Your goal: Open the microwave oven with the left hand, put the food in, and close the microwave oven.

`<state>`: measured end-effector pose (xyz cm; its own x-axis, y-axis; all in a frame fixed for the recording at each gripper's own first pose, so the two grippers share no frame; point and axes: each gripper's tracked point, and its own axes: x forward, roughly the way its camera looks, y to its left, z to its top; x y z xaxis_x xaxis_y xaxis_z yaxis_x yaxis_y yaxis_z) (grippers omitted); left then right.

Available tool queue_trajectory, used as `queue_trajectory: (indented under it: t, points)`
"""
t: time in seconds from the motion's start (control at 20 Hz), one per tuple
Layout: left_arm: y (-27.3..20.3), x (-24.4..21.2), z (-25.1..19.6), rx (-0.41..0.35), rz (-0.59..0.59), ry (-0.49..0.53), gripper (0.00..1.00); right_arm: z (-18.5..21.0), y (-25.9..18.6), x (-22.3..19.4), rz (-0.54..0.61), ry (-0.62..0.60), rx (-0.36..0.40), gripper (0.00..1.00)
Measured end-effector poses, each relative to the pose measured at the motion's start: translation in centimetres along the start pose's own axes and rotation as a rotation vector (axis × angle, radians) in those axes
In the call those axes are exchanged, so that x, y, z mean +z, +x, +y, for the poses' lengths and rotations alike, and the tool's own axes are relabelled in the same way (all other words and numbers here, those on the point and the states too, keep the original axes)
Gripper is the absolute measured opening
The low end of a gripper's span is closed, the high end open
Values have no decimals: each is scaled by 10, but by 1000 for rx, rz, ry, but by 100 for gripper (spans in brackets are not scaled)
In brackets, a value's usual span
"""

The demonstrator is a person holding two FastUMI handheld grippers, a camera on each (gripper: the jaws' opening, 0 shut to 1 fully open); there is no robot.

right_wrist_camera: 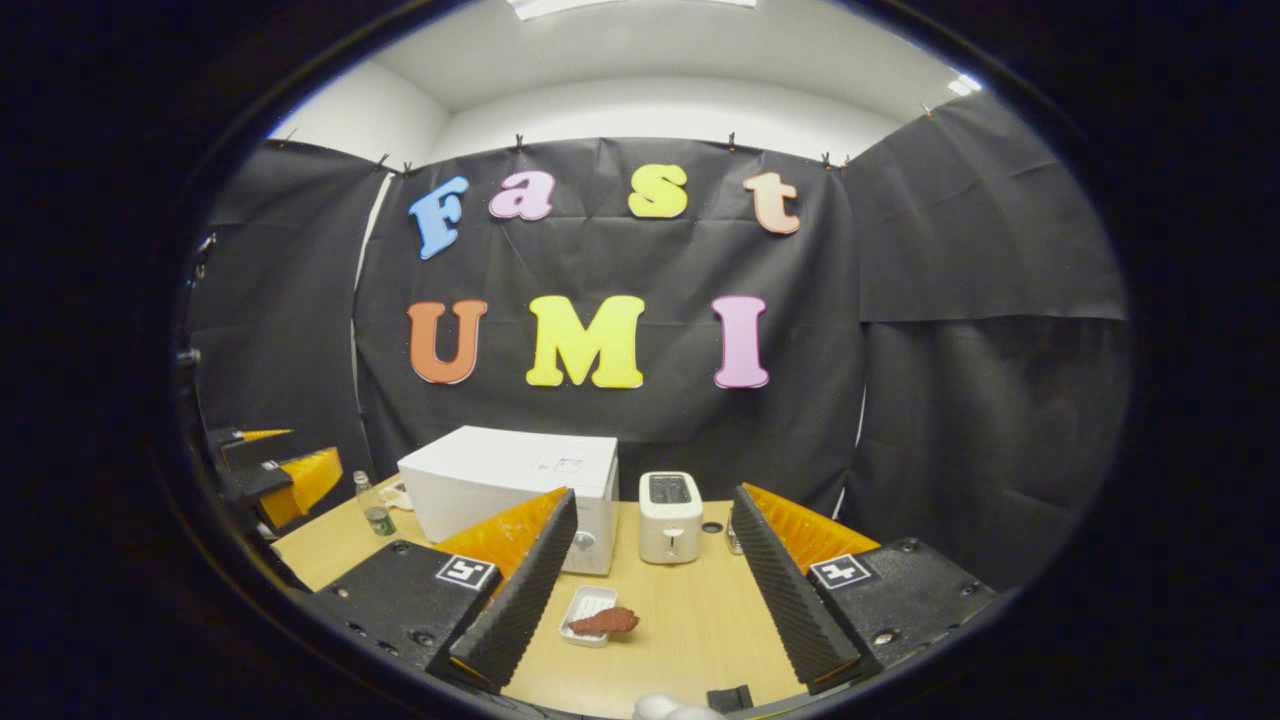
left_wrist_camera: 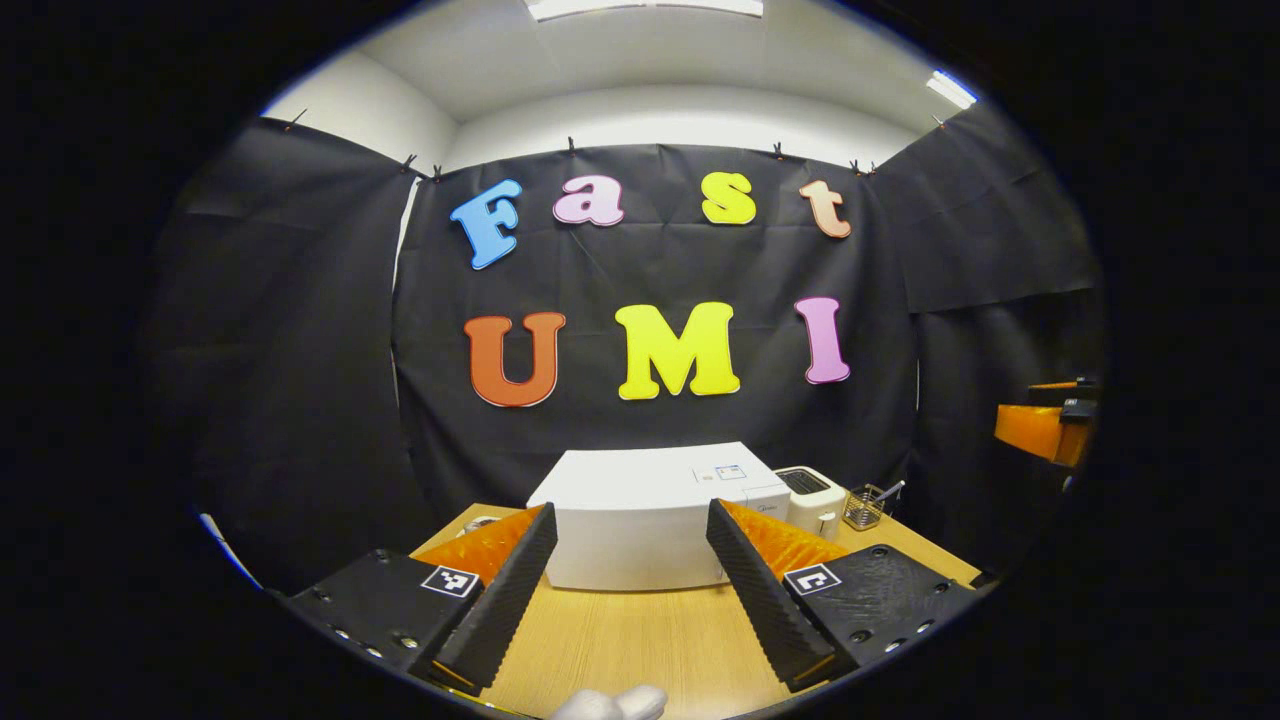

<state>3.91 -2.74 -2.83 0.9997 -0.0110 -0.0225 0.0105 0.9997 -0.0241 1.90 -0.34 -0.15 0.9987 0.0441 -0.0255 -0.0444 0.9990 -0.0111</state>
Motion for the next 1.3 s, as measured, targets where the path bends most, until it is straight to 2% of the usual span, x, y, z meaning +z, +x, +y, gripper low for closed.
queue_trajectory:
  t: [0.05, 0.1, 0.15, 0.25, 0.3, 0.35, 0.4, 0.45, 0.5, 0.55, 0.6, 0.7, 0.75, 0.8, 0.85, 1.15, 1.2, 1.25, 1.3]
  points:
    - [8, -5, -9, -15, 0, -2, 95, -4, 2, 2, 1, 1, -4, 99]
    - [16, -11, -15, -22, 2, 2, 95, -9, 4, 2, 9, -3, -12, 91]
    - [26, -20, -23, -32, 10, 1, 95, -16, 7, 3, 13, -8, -20, 99]
    - [44, -36, -42, -57, 23, -14, 95, -27, 11, 9, 8, -18, -37, 99]
    - [53, -44, -51, -64, 26, -15, 95, -32, 12, 10, 9, -20, -45, 91]
    - [64, -52, -59, -70, 32, -12, 95, -38, 15, 10, 13, -18, -53, 91]
    - [74, -62, -67, -79, 31, -11, 95, -41, 17, 10, 20, -17, -57, 99]
    - [84, -73, -77, -88, 38, -10, 95, -45, 20, 9, 26, -17, -63, 99]
    - [96, -86, -86, -96, 49, -8, 95, -50, 22, 8, 31, -24, -71, 91]
    - [107, -96, -95, -107, 55, -8, 95, -56, 24, 7, 39, -38, -87, 99]
    - [117, -106, -105, -122, 56, -9, 95, -64, 26, 6, 43, -53, -108, 99]
    - [141, -128, -114, -119, 86, -2, 95, -71, 30, 5, 53, -74, -125, 99]
    - [152, -141, -116, -110, 101, -8, 95, -74, 33, 2, 61, -82, -133, 91]
    - [165, -149, -118, -101, 111, -19, 95, -79, 34, 2, 68, -87, -141, 99]
    - [178, -159, -119, -89, 126, -30, 95, -82, 37, 2, 73, -92, -146, 91]
    - [237, -206, -127, -36, 171, -7, 94, -105, 47, -18, 135, -113, -175, 93]
    - [241, -211, -131, -39, 177, -7, 90, -108, 48, -20, 142, -111, -179, 100]
    - [245, -216, -133, -39, 179, -3, 88, -112, 49, -22, 148, -112, -183, 100]
    - [248, -218, -135, -41, 183, -6, 66, -115, 50, -23, 150, -114, -184, 100]
